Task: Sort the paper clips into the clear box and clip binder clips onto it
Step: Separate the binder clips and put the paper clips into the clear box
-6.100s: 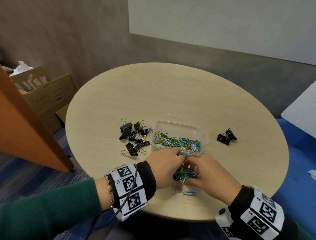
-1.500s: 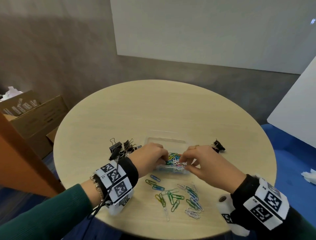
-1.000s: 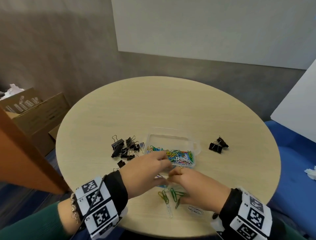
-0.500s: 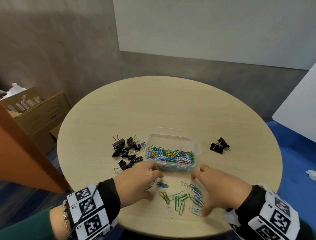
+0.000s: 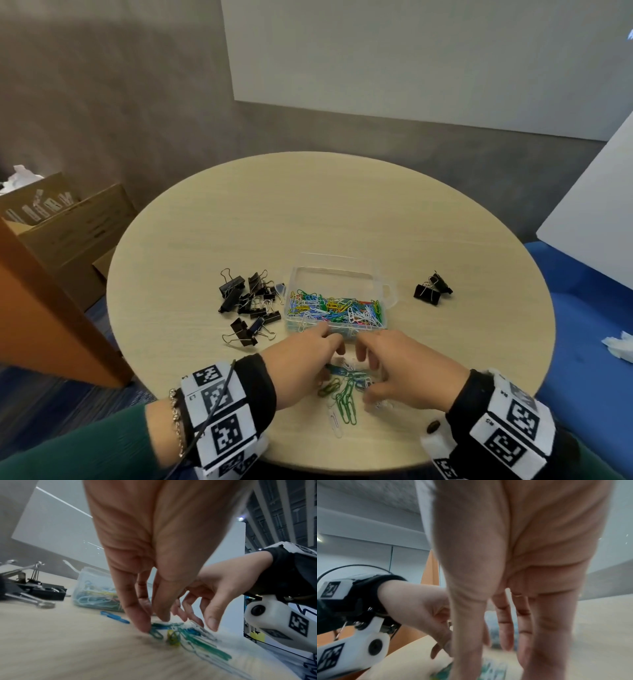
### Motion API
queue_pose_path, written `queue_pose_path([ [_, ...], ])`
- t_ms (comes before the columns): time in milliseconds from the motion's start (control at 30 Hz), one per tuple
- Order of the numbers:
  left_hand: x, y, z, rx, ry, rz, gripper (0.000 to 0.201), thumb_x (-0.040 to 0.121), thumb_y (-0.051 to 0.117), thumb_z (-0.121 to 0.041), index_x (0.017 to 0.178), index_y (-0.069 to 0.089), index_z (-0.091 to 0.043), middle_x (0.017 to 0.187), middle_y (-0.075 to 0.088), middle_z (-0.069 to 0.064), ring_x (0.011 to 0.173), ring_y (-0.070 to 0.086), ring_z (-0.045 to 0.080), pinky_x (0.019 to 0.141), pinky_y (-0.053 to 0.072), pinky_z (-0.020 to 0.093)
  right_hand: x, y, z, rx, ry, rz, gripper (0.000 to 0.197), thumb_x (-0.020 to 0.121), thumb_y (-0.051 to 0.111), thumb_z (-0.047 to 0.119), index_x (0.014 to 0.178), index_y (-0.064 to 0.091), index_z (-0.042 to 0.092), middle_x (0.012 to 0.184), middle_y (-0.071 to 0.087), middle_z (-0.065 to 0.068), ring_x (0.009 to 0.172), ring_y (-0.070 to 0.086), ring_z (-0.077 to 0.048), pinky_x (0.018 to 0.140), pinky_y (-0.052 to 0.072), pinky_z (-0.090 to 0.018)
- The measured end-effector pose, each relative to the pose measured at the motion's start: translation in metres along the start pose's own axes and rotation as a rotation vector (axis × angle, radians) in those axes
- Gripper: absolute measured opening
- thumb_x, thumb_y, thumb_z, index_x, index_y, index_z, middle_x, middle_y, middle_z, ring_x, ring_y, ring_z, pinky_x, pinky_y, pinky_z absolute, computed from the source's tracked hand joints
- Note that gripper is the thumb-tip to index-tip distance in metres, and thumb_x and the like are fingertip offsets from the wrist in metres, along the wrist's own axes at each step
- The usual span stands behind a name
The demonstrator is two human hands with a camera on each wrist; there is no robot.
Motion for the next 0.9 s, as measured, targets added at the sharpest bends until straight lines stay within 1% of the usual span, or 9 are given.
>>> queue_pose_path([
  [100, -0.012, -0.01, 0.001, -0.013, -0.033, -0.043, 0.046, 0.087, 0.061, -0.043, 0.123, 0.044, -0.019, 0.118, 0.048, -0.001, 0.092, 0.052, 0.014, 0.081, 0.045, 0.027, -0.012, -0.012, -0.014, -0.06, 0.122, 0.049, 0.055, 0.065, 0.082, 0.044, 0.098, 0.041, 0.027, 0.084, 0.04, 0.015, 0.073, 0.044, -0.007, 0.056, 0.032, -0.021],
  [167, -0.021, -0.008, 0.006, -0.009, -0.078, 0.017, 0.068, 0.072, 0.068, -0.062, 0.118, 0.039, -0.022, 0.115, 0.049, -0.003, 0.09, 0.051, 0.015, 0.077, 0.045, 0.027, -0.019, -0.011, -0.02, -0.133, 0.197, 0.14, 0.056, 0.063, 0.084, 0.043, 0.092, 0.038, 0.028, 0.082, 0.038, 0.014, 0.067, 0.041, -0.005, 0.052, 0.03, -0.021],
  [233, -0.025, -0.001, 0.01, 0.019, -0.118, 0.113, 0.086, 0.059, 0.074, -0.068, 0.118, 0.032, -0.022, 0.115, 0.05, -0.002, 0.092, 0.052, 0.017, 0.081, 0.049, 0.031, -0.02, -0.005, -0.017, -0.148, 0.224, 0.22, 0.056, 0.063, 0.085, 0.04, 0.081, 0.033, 0.031, 0.083, 0.039, 0.011, 0.06, 0.039, -0.004, 0.049, 0.028, -0.021],
  [367, -0.019, 0.005, 0.006, 0.053, -0.122, 0.137, 0.094, 0.054, 0.08, -0.064, 0.118, 0.029, -0.018, 0.111, 0.053, 0.003, 0.091, 0.054, 0.02, 0.082, 0.051, 0.036, -0.011, 0.006, -0.004, -0.063, 0.198, 0.237, 0.054, 0.066, 0.085, 0.032, 0.092, 0.039, 0.023, 0.093, 0.049, 0.005, 0.054, 0.05, -0.009, 0.044, 0.034, -0.02],
  [567, 0.0, 0.006, -0.003, 0.031, -0.113, 0.085, 0.078, 0.067, 0.077, -0.056, 0.114, 0.033, -0.012, 0.104, 0.058, 0.01, 0.09, 0.055, 0.027, 0.076, 0.047, 0.038, -0.001, 0.017, 0.002, 0.131, 0.114, 0.048, 0.038, 0.071, 0.081, 0.029, 0.084, 0.047, 0.018, 0.082, 0.058, -0.001, 0.06, 0.065, -0.025, 0.05, 0.047, -0.032],
  [667, 0.003, 0.003, -0.001, 0.031, -0.119, 0.06, 0.07, 0.075, 0.073, -0.05, 0.118, 0.034, -0.011, 0.109, 0.059, 0.012, 0.093, 0.057, 0.028, 0.081, 0.049, 0.042, -0.002, 0.011, 0.0, 0.139, 0.11, -0.04, 0.038, 0.071, 0.081, 0.028, 0.086, 0.046, 0.02, 0.083, 0.056, 0.001, 0.062, 0.058, -0.018, 0.055, 0.047, -0.029],
  [767, -0.004, 0.001, 0.001, 0.043, -0.137, 0.012, 0.074, 0.075, 0.072, -0.051, 0.126, 0.034, -0.013, 0.117, 0.054, 0.007, 0.097, 0.056, 0.026, 0.083, 0.048, 0.036, -0.008, 0.002, -0.004, -0.017, 0.133, -0.047, 0.063, 0.068, 0.081, 0.041, 0.115, 0.045, 0.021, 0.105, 0.052, 0.001, 0.088, 0.054, -0.015, 0.067, 0.042, -0.02],
  [833, -0.01, 0.002, 0.001, 0.045, -0.122, -0.022, 0.078, 0.071, 0.073, -0.054, 0.127, 0.034, -0.016, 0.119, 0.047, 0.003, 0.097, 0.055, 0.022, 0.078, 0.045, 0.03, -0.012, 0.003, -0.009, -0.1, 0.155, -0.008, 0.091, 0.065, 0.082, 0.045, 0.136, 0.033, 0.017, 0.128, 0.047, -0.004, 0.111, 0.052, -0.021, 0.088, 0.045, -0.026],
  [900, -0.015, 0.004, 0.0, 0.024, -0.097, -0.029, 0.082, 0.07, 0.076, -0.052, 0.13, 0.034, -0.016, 0.124, 0.04, 0.001, 0.101, 0.053, 0.021, 0.082, 0.045, 0.029, -0.012, 0.009, -0.008, -0.103, 0.163, 0.041, 0.104, 0.061, 0.084, 0.047, 0.142, 0.027, 0.015, 0.138, 0.038, -0.006, 0.117, 0.05, -0.024, 0.096, 0.044, -0.028],
])
Point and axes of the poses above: each hand's wrist, its own x-axis towards the middle knuckle, its own y-axis out of the palm, z = x × y, the point moved 3 cm from there along x, towards the middle knuckle
